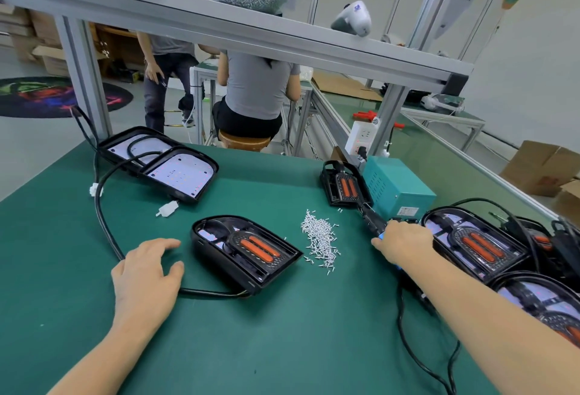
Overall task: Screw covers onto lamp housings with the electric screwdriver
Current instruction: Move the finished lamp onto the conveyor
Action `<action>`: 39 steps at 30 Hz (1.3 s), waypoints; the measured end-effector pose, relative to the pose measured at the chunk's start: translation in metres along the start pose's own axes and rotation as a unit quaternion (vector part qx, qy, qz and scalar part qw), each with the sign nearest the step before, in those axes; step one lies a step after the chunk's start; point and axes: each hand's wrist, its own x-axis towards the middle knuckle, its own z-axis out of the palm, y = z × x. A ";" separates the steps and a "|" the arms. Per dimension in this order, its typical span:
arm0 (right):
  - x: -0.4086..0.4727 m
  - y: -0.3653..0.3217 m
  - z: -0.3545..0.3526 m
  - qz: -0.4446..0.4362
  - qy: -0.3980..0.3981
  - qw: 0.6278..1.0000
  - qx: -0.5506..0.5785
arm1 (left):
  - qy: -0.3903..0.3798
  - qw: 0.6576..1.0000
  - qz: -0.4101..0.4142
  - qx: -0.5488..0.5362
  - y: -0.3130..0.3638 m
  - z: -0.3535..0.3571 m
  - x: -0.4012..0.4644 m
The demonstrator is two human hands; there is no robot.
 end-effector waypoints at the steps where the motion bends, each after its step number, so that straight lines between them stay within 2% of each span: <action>1: -0.002 -0.002 -0.001 -0.011 0.002 1.000 -0.019 | 0.000 1.000 -0.002 0.001 0.000 -0.001 0.000; 11: -0.012 -0.012 -0.005 -0.029 0.022 0.998 -0.055 | -0.009 1.000 -0.001 0.007 -0.002 0.002 -0.002; 14: -0.020 -0.019 -0.013 -0.033 0.065 0.997 -0.015 | -0.008 1.000 0.002 0.005 0.003 0.004 -0.002; 16: -0.030 -0.033 -0.017 -0.078 0.093 0.990 0.073 | 0.001 1.000 -0.003 -0.027 0.003 0.003 -0.005; 18: -0.046 -0.055 -0.022 -0.134 0.056 0.959 0.244 | 0.018 0.997 -0.011 -0.069 0.001 0.000 -0.009; 20: -0.064 -0.079 -0.027 -0.179 -0.012 0.905 0.386 | 0.064 0.994 -0.024 -0.082 -0.003 -0.006 -0.004; 23: -0.082 -0.103 -0.032 -0.219 -0.113 0.857 0.452 | 0.142 0.981 -0.091 -0.092 -0.011 -0.022 0.027; 26: -0.088 -0.113 -0.034 -0.232 -0.172 0.844 0.453 | 0.113 0.970 -0.179 -0.122 -0.020 -0.036 0.069; 29: -0.091 -0.122 -0.033 -0.246 -0.154 0.849 0.441 | 0.030 0.932 -0.274 -0.235 -0.033 -0.039 0.099; 32: -0.097 -0.133 -0.035 -0.275 -0.123 0.861 0.410 | 0.043 0.852 -0.328 -0.406 -0.044 -0.046 0.116; 33: -0.097 -0.135 -0.036 -0.279 -0.118 0.859 0.413 | 0.061 0.828 -0.329 -0.450 -0.046 -0.050 0.120; 35: -0.096 -0.136 -0.037 -0.283 -0.114 0.851 0.426 | 0.106 0.809 -0.288 -0.501 -0.046 -0.053 0.122; 39: -0.095 -0.139 -0.041 -0.280 -0.094 0.855 0.426 | 0.158 0.835 -0.154 -0.504 -0.032 -0.056 0.109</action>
